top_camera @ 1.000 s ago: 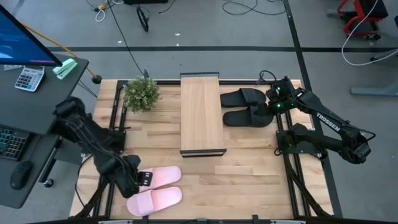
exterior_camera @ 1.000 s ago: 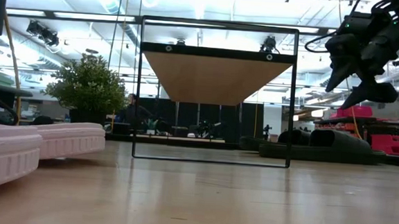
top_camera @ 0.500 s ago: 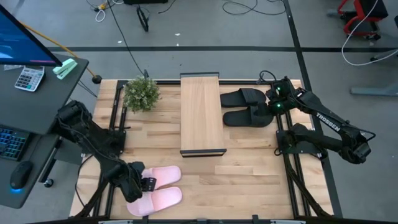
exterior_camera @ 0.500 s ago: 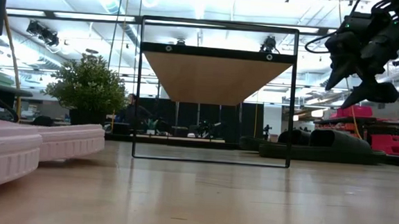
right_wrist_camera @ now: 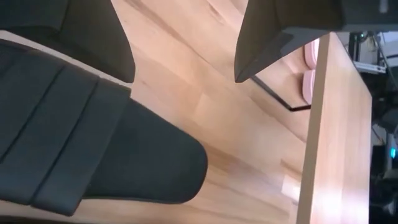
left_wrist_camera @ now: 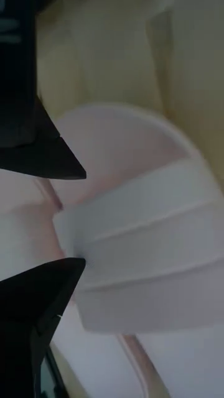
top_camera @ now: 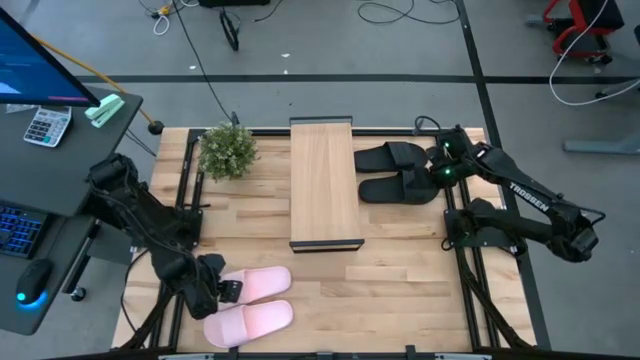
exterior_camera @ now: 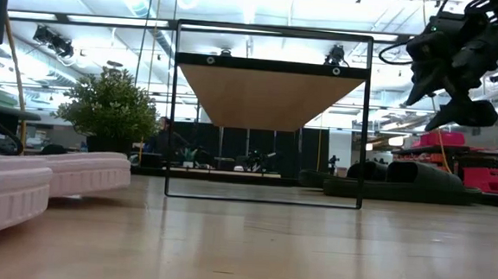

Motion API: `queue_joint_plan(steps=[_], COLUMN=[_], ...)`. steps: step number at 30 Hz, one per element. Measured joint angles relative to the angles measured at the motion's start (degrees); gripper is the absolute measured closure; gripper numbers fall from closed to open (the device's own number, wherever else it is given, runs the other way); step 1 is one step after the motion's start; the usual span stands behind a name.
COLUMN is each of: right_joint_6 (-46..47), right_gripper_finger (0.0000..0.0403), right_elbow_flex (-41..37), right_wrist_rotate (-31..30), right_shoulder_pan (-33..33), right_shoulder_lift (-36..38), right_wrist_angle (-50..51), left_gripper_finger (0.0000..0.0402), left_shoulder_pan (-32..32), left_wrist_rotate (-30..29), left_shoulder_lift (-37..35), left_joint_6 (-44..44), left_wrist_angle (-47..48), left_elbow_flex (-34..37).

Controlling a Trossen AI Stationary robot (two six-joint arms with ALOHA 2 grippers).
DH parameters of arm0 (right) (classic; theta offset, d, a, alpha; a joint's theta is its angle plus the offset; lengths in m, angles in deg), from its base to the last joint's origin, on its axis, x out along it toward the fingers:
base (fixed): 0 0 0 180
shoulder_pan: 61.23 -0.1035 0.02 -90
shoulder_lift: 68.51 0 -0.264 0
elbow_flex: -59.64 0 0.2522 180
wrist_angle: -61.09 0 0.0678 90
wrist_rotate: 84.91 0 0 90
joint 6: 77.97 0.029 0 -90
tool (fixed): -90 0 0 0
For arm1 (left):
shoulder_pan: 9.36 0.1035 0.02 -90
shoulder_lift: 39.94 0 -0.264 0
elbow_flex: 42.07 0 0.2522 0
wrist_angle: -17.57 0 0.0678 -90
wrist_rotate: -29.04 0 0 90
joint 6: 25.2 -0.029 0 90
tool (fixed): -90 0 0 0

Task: Pick and place slides into the shelf
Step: Put the top pink slipper on the shelf

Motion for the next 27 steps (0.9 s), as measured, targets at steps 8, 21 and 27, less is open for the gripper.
queue_joint_plan(steps=[8,21,27], right_joint_6=[0.49,4.91,6.32], right_gripper_finger=[0.0121,0.0121,0.0121], right_elbow_flex=[-0.01,-0.01,-0.01], right_wrist_rotate=[-1.96,-1.95,-1.90], right_shoulder_pan=[-2.93,-7.61,-9.56], right_shoulder_lift=[0.00,0.00,0.00], right_wrist_angle=[-0.02,-0.02,-0.13], left_gripper_finger=[0.0179,0.0178,0.0189], left_shoulder_pan=[-1.00,-1.39,-3.58], left_wrist_rotate=[-2.32,-7.73,-13.46], left_shoulder_lift=[0.03,-0.03,0.00], left_joint_6=[0.52,2.04,2.01], left_wrist_angle=[-0.08,-14.18,-17.77], left_elbow_flex=[0.32,8.23,8.20])
